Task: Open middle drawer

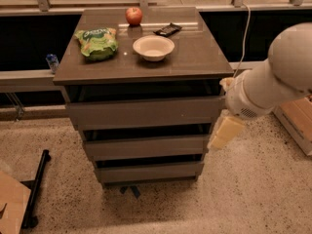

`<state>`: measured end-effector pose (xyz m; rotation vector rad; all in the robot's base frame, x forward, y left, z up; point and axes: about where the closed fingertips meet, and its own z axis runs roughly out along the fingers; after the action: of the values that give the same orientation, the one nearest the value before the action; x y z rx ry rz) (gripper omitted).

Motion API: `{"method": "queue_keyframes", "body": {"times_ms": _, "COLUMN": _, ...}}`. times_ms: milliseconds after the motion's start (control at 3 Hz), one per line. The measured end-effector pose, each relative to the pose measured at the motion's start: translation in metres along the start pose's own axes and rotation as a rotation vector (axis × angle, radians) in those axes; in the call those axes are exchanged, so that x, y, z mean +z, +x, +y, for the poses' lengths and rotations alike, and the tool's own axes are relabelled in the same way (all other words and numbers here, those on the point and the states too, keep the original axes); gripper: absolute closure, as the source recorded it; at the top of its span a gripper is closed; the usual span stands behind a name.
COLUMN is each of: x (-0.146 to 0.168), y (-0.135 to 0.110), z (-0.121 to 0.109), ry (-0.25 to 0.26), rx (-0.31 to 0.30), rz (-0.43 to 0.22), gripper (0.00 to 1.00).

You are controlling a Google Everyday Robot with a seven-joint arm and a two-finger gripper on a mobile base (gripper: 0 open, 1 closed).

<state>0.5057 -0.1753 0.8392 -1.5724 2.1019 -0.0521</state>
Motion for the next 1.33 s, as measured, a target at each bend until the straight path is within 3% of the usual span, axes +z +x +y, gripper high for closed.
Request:
{"method": "queue_keyframes", "body": {"times_ms": 333, "x": 0.051, "y": 0.006, "z": 0.019, "ry": -0.026, "rx": 0.032, "rz": -0.052, "gripper": 0.0}}
{"method": "queue_keyframes", "body": {"times_ms": 667, "x": 0.097, "y": 0.022, "z": 0.02, "ry": -0.041, "rx": 0.101, "rz": -0.106, "gripper": 0.0}}
{"method": "queue_keyframes", "body": {"times_ms": 1333, "x": 0.129, "y": 0.027, "z": 0.025, "ry": -0.074, "rx": 0.124, "rz": -0.098, "gripper": 0.0}}
